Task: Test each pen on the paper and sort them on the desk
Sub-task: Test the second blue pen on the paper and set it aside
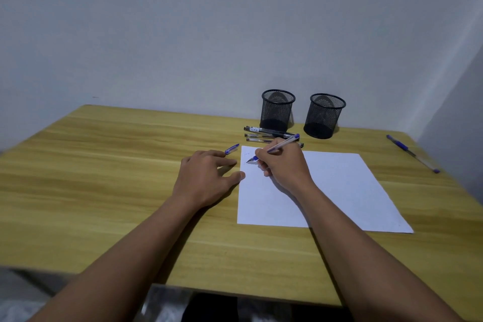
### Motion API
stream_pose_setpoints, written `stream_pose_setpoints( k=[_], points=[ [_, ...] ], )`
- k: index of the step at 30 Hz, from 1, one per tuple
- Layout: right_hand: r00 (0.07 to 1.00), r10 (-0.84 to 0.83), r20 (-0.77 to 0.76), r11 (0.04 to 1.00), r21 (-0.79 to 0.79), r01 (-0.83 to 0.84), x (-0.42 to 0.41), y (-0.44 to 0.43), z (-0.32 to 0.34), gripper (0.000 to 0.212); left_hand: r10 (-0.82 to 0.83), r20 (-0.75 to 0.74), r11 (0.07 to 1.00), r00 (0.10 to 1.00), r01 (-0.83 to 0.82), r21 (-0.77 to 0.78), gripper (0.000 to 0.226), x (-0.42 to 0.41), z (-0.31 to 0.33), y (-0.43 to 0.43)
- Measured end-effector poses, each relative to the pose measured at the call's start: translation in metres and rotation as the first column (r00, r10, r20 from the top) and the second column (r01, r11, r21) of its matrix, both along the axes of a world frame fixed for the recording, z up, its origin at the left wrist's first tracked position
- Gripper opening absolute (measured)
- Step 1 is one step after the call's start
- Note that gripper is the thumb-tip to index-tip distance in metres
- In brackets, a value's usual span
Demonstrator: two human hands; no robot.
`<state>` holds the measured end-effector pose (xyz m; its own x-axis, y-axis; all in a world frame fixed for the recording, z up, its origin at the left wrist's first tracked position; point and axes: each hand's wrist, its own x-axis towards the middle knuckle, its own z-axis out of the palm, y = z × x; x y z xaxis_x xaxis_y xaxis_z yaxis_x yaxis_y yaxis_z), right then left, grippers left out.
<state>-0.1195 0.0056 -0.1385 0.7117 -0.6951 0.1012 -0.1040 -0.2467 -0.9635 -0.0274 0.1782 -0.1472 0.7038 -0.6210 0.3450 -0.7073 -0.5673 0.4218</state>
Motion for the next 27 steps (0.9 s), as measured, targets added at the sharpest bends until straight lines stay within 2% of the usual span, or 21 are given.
stream_pose_setpoints(
  k=[15,24,27],
  points=[
    [0.997,-0.071,0.006,0.997,-0.013,0.071,-0.001,-0.003,0.001,0.011,0.0,0.01,1.0,1.0,0.0,-0.018,0.052,0.001,-0.001,-0.001],
    [0.998,-0.065,-0.019,0.997,0.042,0.066,-0.002,-0.001,0.006,0.008,0.001,0.001,1.0,1.0,-0.001,-0.014,0.054,0.002,-0.001,-0.001],
    [0.996,-0.079,0.043,0.987,0.144,0.072,-0.004,-0.001,0.012,0.011,0.008,-0.02,1.0,1.0,-0.008,-0.008,0.052,0.0,0.003,0.0]
  ],
)
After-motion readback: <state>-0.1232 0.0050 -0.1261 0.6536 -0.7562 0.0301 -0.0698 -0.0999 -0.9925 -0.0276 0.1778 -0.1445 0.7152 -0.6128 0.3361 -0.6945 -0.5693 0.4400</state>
